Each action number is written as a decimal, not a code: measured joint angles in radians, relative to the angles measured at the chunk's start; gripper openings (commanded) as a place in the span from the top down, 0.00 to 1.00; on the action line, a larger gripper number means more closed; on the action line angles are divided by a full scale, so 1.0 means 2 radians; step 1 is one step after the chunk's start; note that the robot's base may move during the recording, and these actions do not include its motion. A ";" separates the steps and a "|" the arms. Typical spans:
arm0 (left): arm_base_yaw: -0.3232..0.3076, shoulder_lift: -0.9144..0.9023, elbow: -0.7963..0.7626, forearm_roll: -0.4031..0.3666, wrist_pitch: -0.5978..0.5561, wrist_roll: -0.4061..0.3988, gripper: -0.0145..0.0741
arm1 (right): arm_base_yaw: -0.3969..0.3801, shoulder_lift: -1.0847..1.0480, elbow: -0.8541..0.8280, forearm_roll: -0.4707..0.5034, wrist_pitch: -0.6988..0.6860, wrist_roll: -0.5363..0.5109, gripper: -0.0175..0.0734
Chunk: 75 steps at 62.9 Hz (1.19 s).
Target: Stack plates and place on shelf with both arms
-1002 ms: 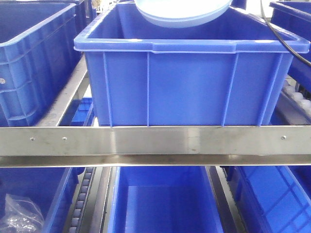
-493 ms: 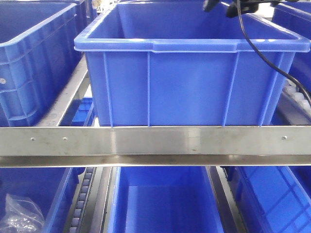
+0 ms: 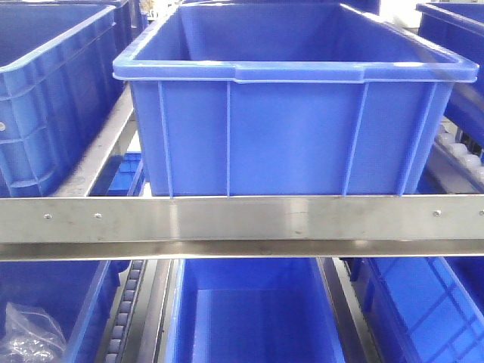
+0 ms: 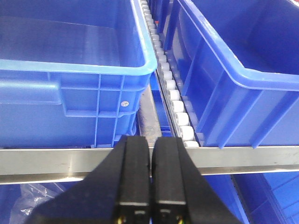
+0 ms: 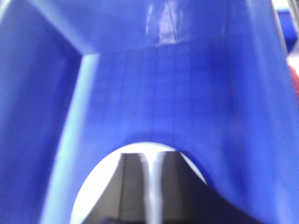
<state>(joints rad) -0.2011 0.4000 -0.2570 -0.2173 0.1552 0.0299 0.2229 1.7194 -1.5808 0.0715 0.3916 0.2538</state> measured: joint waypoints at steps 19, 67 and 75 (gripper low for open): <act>0.000 0.000 0.000 0.000 0.000 0.000 0.74 | 0.000 -0.175 0.188 0.000 -0.081 0.000 0.75; 0.000 0.000 0.000 0.000 0.000 0.000 0.74 | 0.000 -0.485 0.481 -0.005 -0.202 0.000 0.75; 0.000 0.000 0.000 0.000 0.000 0.000 0.74 | 0.000 -0.485 0.481 -0.005 -0.202 0.000 0.75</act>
<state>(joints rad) -0.2011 0.4000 -0.2570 -0.2173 0.1552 0.0299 0.2229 0.7489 -0.6186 0.0608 -0.0123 0.2538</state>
